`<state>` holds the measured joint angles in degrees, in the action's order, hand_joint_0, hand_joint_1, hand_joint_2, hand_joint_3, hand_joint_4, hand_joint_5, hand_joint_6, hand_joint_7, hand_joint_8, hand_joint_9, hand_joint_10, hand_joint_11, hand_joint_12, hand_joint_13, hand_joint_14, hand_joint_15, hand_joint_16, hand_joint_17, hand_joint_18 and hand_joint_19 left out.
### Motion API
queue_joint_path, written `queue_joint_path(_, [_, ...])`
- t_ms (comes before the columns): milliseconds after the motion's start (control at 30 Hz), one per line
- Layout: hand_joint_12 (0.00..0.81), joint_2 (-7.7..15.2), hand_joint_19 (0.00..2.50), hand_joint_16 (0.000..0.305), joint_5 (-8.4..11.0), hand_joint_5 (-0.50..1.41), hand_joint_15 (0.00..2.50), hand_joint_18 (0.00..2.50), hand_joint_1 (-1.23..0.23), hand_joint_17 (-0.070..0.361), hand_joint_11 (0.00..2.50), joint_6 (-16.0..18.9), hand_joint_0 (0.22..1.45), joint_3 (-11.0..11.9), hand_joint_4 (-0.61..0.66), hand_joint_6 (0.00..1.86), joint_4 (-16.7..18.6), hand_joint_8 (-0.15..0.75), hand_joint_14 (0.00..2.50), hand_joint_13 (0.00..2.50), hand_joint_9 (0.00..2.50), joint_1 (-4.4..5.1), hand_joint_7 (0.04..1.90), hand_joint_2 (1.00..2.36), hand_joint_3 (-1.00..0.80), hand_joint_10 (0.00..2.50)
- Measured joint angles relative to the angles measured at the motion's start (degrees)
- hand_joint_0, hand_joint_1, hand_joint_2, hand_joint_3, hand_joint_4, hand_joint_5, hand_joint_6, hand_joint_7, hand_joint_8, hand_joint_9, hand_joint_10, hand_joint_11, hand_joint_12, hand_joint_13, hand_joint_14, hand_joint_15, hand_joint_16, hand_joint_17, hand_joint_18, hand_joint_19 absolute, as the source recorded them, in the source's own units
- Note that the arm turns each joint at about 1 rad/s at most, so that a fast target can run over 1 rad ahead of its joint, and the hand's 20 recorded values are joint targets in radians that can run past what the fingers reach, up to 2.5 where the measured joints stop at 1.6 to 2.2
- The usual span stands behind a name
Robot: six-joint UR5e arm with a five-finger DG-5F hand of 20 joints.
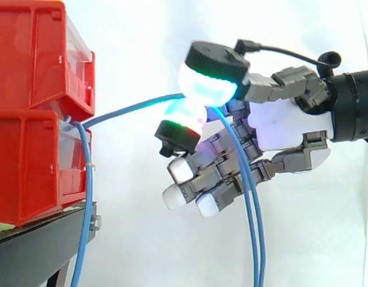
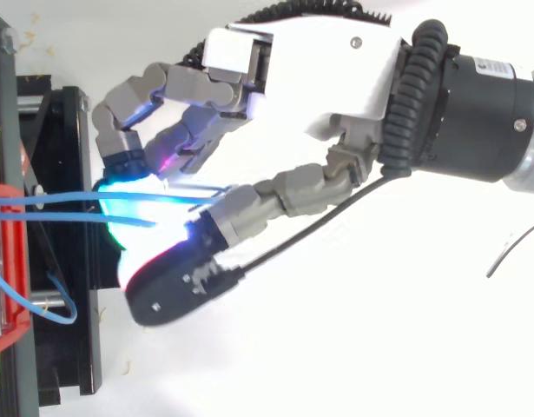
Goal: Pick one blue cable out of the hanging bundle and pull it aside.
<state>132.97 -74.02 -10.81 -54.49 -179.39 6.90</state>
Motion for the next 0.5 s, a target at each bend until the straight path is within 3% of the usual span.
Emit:
queue_joint_path(167, [0.400,0.01,0.40,0.063,0.00,-0.12,0.35,0.82,-0.57,0.141,0.63,0.00,0.38,0.00,0.10,0.86,0.01,0.350,0.01,0.74,1.01,0.00,1.25,1.00,-0.50,0.02])
queue_joint_path(367, [0.416,0.01,0.42,0.066,-0.01,-0.13,0.35,0.82,-0.52,0.147,0.61,0.00,0.37,0.00,0.11,0.85,0.01,0.365,0.01,0.73,1.01,-0.04,1.25,1.00,-0.50,0.02])
queue_joint_path(500, [0.358,0.01,0.48,0.053,-0.03,-0.13,0.38,0.72,-0.56,0.120,0.65,0.00,0.51,0.00,0.12,0.86,0.00,0.327,0.01,0.70,1.00,-0.08,1.39,1.00,-0.50,0.02])
